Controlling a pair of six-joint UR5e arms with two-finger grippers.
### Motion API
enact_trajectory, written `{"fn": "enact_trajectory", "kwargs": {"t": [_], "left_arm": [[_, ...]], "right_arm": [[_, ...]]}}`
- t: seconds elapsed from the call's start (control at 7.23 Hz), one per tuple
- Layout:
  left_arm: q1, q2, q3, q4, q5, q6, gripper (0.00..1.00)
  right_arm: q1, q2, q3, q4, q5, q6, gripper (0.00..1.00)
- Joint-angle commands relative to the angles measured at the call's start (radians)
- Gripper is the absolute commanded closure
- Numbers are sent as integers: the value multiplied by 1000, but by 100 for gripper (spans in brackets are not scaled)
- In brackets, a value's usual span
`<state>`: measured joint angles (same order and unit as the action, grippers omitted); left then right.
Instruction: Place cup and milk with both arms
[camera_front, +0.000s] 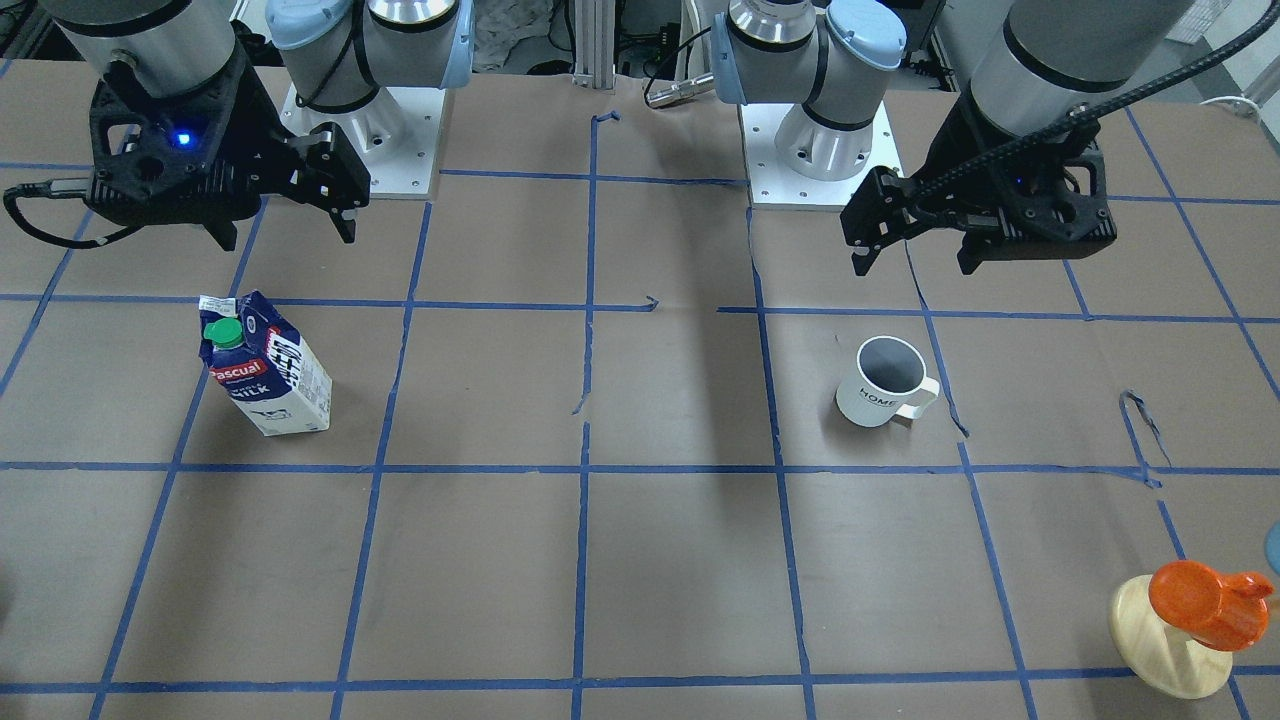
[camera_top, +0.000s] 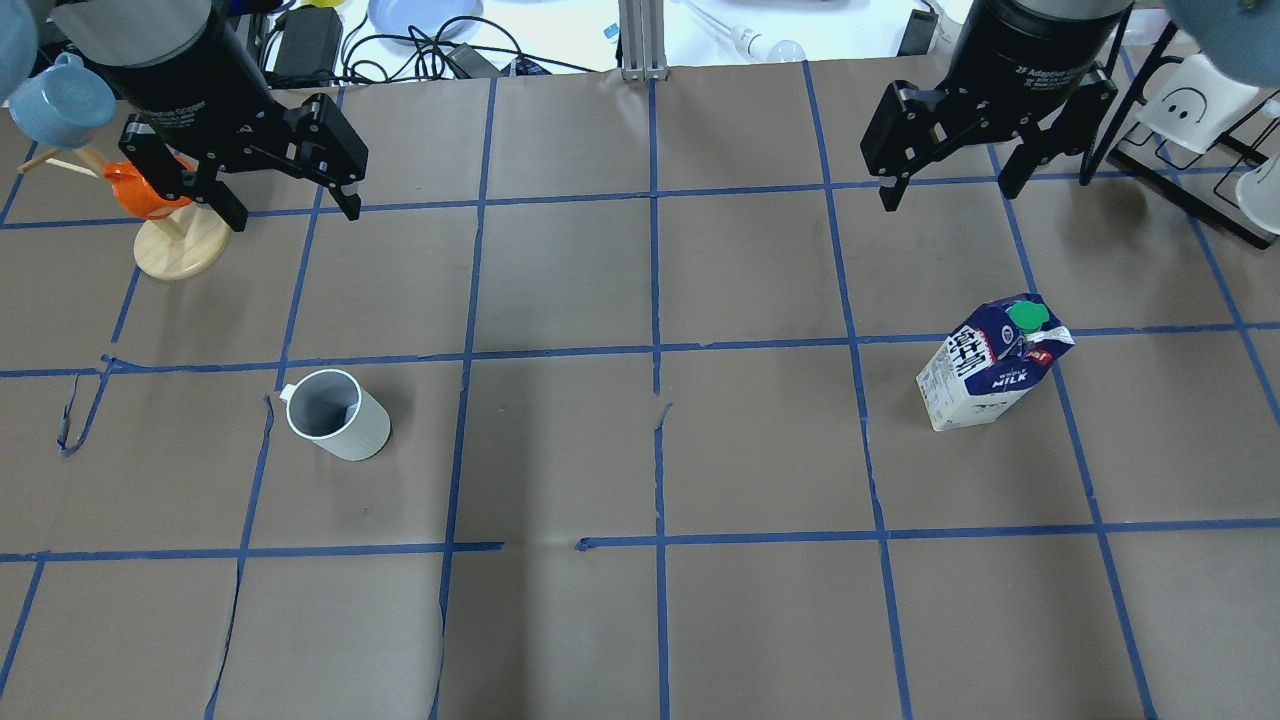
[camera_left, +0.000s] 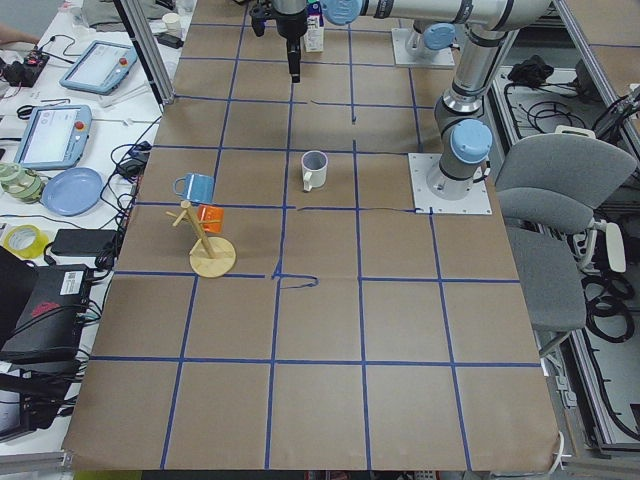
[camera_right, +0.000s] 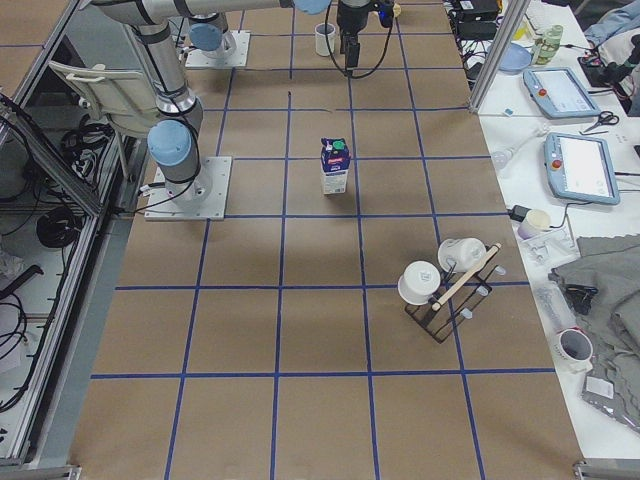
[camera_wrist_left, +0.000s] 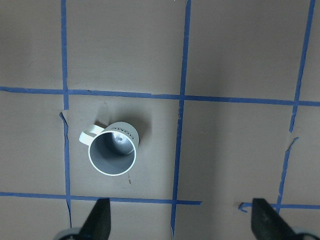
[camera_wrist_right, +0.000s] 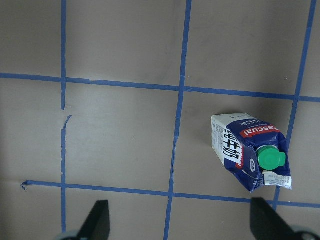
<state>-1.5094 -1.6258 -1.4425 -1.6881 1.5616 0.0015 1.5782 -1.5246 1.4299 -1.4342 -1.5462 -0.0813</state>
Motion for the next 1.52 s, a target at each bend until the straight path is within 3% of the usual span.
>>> {"fn": "enact_trajectory", "kwargs": {"t": [0.0, 1.38], "left_arm": [[0, 0, -1, -1, 0, 0, 0], [3, 20, -21, -5, 5, -3, 0]], "right_arm": [[-1, 6, 0, -3, -8, -2, 0], [-1, 12, 4, -18, -18, -2, 0]]}}
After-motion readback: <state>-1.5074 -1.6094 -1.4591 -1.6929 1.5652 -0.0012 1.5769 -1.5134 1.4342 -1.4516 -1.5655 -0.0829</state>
